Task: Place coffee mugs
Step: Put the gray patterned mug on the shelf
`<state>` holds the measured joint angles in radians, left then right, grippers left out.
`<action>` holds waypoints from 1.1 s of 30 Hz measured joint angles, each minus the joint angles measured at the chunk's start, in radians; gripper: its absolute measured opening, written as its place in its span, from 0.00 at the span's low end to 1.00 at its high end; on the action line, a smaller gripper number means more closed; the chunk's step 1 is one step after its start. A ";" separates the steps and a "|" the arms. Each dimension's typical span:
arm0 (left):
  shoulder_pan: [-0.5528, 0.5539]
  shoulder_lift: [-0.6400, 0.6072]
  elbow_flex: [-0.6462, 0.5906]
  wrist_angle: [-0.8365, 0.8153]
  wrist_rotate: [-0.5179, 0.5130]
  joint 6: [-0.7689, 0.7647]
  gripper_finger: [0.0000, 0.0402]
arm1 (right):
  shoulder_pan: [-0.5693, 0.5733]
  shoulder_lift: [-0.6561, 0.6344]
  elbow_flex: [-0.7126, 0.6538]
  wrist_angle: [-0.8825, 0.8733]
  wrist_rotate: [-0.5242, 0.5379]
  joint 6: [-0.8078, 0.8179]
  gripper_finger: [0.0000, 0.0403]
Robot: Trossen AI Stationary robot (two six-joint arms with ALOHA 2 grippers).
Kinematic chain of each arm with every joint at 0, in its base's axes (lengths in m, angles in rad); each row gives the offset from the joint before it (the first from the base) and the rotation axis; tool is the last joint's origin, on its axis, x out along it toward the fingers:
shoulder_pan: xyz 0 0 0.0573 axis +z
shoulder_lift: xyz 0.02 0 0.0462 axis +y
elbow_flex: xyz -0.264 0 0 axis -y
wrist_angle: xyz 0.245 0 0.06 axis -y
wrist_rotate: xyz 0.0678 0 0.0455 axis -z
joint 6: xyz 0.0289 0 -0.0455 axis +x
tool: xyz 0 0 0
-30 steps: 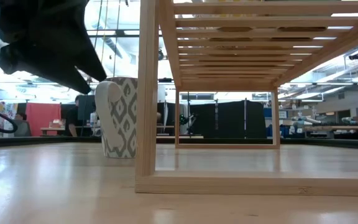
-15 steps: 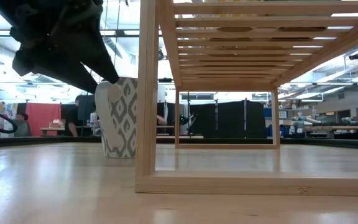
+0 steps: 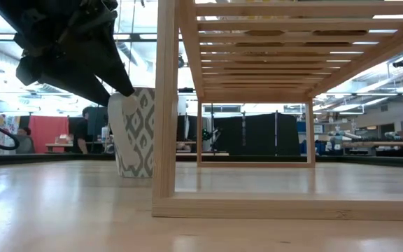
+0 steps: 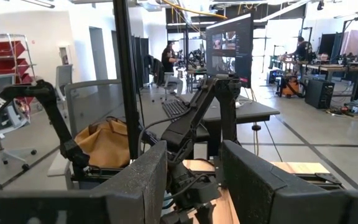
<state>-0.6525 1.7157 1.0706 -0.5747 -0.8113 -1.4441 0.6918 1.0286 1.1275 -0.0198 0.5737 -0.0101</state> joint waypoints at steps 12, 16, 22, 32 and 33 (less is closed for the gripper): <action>0.000 0.070 0.000 0.000 -0.023 -0.009 0.52 | 0.000 0.000 0.000 -0.001 0.000 0.000 0.40; 0.000 0.070 0.000 -0.019 -0.023 0.005 0.52 | 0.000 0.000 0.000 -0.001 0.000 0.000 0.40; 0.000 0.070 0.000 -0.088 -0.023 0.043 0.52 | 0.000 0.000 0.000 -0.002 0.000 0.000 0.40; 0.000 0.070 0.000 -0.115 -0.023 0.043 0.52 | 0.000 0.000 0.000 -0.004 0.000 0.000 0.40; 0.000 0.070 0.000 -0.108 -0.023 0.043 0.52 | 0.000 0.000 0.000 -0.004 0.000 0.000 0.40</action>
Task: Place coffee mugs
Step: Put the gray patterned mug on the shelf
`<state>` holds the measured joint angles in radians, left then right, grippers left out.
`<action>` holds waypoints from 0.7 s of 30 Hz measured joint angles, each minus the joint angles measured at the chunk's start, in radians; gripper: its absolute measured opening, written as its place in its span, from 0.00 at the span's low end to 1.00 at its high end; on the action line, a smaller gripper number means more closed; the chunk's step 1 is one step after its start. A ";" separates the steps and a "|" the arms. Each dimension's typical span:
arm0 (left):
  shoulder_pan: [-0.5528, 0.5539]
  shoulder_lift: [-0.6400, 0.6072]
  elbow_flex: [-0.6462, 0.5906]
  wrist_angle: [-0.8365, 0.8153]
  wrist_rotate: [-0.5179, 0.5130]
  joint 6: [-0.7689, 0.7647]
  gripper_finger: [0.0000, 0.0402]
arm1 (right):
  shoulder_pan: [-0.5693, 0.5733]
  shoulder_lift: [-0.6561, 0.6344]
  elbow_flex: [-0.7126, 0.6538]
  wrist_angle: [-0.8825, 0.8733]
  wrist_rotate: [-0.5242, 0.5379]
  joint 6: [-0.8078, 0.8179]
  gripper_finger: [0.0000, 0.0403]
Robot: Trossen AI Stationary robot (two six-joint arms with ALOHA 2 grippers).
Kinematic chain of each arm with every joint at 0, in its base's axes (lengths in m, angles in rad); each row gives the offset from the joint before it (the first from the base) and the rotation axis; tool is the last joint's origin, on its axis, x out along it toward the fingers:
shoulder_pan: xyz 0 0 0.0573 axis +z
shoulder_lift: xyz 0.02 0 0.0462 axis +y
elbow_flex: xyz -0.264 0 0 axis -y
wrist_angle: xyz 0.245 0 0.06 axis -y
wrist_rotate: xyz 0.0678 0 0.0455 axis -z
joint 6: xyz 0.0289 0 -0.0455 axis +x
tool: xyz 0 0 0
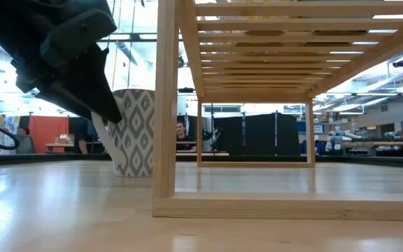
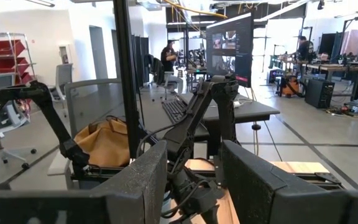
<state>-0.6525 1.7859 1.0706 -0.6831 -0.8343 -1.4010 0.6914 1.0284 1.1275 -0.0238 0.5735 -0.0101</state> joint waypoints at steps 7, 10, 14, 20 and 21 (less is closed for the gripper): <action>0.000 0.000 0.000 0.048 0.001 0.001 0.52 | 0.000 0.000 0.000 0.000 0.000 0.000 0.40; 0.001 0.000 0.000 0.047 0.003 0.002 0.52 | 0.000 0.000 0.000 0.000 0.000 0.000 0.40; 0.004 0.000 0.000 0.041 0.041 0.002 0.52 | 0.000 0.000 0.000 0.000 0.000 0.000 0.40; 0.010 0.000 0.000 0.035 0.080 0.002 0.43 | 0.000 0.000 0.000 -0.001 0.000 0.000 0.40; 0.010 0.000 0.000 0.035 0.080 0.002 0.40 | 0.000 0.000 0.000 -0.001 0.000 0.000 0.40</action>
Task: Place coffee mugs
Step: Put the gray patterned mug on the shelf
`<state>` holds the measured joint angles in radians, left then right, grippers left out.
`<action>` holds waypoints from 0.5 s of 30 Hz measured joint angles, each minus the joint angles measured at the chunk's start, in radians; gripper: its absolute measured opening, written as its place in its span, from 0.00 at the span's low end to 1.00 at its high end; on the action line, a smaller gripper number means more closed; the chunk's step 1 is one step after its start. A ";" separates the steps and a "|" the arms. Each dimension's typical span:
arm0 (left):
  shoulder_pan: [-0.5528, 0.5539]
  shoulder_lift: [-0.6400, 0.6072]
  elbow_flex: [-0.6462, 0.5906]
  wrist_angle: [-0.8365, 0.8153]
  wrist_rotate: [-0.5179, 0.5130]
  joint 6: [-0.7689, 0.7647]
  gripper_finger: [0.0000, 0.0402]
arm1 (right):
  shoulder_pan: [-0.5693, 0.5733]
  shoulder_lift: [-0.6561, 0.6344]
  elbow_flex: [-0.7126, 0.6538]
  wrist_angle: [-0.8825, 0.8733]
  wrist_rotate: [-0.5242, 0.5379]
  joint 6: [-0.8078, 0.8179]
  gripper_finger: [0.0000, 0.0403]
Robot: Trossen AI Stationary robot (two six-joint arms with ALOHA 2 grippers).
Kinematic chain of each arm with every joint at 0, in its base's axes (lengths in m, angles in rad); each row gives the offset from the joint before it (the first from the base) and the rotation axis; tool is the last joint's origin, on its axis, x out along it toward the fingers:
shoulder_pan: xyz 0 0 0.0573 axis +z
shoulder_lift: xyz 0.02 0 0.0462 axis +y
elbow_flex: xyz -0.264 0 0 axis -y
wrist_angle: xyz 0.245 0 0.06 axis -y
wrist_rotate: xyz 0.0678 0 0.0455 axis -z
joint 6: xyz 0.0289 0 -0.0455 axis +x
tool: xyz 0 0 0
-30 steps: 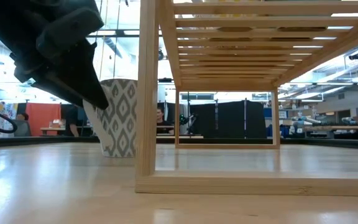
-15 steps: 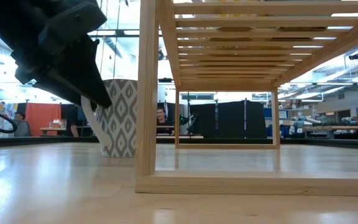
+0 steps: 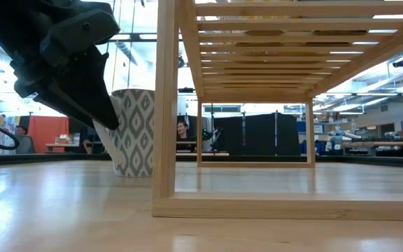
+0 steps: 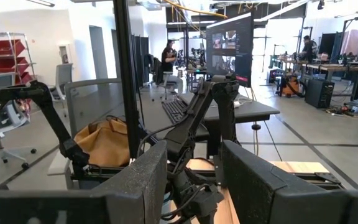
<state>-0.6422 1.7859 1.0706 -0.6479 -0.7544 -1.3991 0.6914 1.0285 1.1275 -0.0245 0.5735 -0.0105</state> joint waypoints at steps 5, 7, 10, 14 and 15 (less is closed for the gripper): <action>0.000 0.000 0.000 0.000 0.000 -0.003 0.30 | 0.000 0.000 0.000 0.000 0.000 0.000 0.40; 0.000 0.000 0.000 0.000 0.000 -0.003 0.28 | 0.000 0.000 0.000 0.000 0.000 0.000 0.40; 0.000 0.000 0.000 0.000 0.000 -0.003 0.24 | 0.000 0.000 0.000 0.000 0.000 0.000 0.40; 0.000 0.000 0.000 -0.002 -0.001 0.000 0.20 | 0.000 0.000 0.000 0.000 0.000 0.000 0.40; 0.000 0.000 0.000 -0.001 -0.001 0.000 0.20 | 0.000 0.000 0.000 0.000 0.000 0.000 0.40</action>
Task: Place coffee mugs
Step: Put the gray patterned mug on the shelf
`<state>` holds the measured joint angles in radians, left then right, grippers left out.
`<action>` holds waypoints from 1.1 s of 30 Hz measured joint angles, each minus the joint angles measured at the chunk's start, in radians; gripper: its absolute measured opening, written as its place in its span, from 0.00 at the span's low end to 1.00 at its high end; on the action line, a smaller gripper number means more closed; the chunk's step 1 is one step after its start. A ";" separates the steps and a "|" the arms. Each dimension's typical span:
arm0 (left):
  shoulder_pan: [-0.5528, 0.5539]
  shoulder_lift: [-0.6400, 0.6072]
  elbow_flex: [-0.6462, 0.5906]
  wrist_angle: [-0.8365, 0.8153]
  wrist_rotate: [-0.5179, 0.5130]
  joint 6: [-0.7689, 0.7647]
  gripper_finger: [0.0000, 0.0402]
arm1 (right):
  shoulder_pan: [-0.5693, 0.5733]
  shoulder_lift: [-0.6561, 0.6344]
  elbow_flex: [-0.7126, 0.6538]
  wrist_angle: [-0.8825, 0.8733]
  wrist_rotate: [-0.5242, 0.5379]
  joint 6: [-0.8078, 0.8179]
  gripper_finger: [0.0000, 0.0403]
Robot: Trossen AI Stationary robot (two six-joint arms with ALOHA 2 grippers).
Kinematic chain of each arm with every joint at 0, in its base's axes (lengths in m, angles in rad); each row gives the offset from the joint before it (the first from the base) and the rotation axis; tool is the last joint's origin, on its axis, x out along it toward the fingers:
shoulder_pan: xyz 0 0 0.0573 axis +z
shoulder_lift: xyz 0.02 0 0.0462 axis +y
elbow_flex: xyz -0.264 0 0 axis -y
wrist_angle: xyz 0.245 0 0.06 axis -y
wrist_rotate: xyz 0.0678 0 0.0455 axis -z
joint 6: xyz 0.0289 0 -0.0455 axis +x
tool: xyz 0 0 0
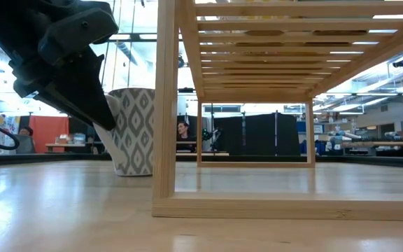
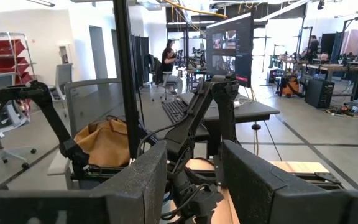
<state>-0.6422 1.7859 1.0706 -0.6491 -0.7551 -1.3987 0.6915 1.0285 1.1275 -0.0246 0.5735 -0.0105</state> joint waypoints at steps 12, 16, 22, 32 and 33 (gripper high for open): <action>-0.006 0.000 0.000 -0.003 0.006 0.000 0.19 | 0.000 0.000 0.000 0.000 0.000 0.000 0.40; -0.012 0.000 0.018 -0.042 0.033 0.000 0.19 | 0.000 0.000 0.000 0.000 0.000 0.000 0.40; -0.019 0.000 0.078 -0.115 0.063 0.045 0.19 | 0.000 0.000 0.000 0.000 0.000 0.000 0.40; -0.025 0.000 0.146 -0.146 0.079 0.084 0.18 | 0.000 0.000 0.000 0.000 0.000 0.000 0.40; -0.025 0.000 0.148 -0.153 0.079 0.083 0.18 | 0.000 0.000 0.000 0.000 0.000 0.000 0.40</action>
<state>-0.6673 1.7859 1.2184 -0.8025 -0.6758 -1.3155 0.6914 1.0284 1.1275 -0.0245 0.5735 -0.0104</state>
